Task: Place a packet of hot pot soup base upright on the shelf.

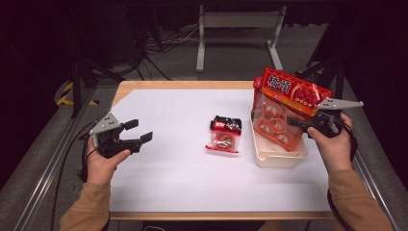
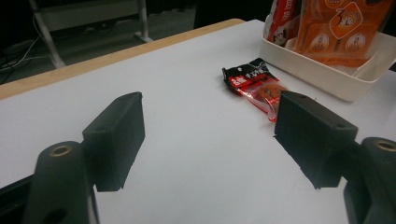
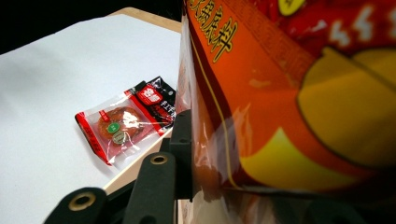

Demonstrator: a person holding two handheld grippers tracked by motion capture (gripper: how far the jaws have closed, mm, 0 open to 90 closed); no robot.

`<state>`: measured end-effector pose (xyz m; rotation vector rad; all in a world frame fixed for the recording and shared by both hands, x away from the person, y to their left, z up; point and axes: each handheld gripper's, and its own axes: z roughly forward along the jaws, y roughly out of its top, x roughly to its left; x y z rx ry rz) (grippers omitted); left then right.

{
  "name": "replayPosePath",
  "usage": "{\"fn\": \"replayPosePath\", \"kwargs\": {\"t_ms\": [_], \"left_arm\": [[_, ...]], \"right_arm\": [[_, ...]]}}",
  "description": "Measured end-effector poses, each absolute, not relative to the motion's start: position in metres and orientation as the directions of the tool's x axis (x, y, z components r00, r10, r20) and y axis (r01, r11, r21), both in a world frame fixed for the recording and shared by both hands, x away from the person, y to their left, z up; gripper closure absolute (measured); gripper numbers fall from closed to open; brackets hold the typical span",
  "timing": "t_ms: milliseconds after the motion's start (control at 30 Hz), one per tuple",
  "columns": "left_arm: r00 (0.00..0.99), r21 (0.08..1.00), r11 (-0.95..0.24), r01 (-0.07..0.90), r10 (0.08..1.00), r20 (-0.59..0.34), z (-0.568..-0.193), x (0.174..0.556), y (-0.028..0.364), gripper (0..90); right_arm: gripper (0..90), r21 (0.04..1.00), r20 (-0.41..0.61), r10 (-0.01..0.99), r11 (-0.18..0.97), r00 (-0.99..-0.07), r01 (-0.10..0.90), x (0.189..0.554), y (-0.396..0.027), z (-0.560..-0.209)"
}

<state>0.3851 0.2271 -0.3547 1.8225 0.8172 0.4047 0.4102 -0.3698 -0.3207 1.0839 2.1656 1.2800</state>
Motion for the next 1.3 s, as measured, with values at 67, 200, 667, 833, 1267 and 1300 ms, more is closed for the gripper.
{"fn": "replayPosePath", "kwargs": {"t_ms": [67,200,667,833,1267,1300], "left_arm": [[0.710,0.914,-0.221,0.339,0.698,-0.095,-0.355,0.386,0.227,25.6],[0.711,0.913,-0.221,0.343,0.697,-0.098,-0.356,0.386,0.227,25.5],[0.711,0.914,-0.221,0.341,0.696,-0.097,-0.355,0.386,0.227,25.4],[0.712,0.914,-0.216,0.343,0.695,-0.103,-0.355,0.385,0.226,25.4],[0.714,0.916,-0.215,0.340,0.693,-0.102,-0.355,0.386,0.227,24.8],[0.716,0.916,-0.215,0.340,0.690,-0.104,-0.355,0.386,0.227,24.8]], "right_arm": [[69.9,0.864,0.046,0.783,0.280,-0.620,0.419,0.410,-0.370,-0.321],[69.9,0.852,0.047,0.771,0.301,-0.635,0.429,0.412,-0.369,-0.322],[69.9,0.801,-0.003,0.776,0.380,-0.630,0.463,0.419,-0.352,-0.343],[69.8,0.797,0.019,0.800,0.350,-0.600,0.492,0.418,-0.362,-0.351],[52.4,0.824,0.039,0.821,0.296,-0.569,0.483,0.417,-0.371,-0.354],[50.0,0.829,0.045,0.823,0.285,-0.566,0.481,0.415,-0.373,-0.353]]}}
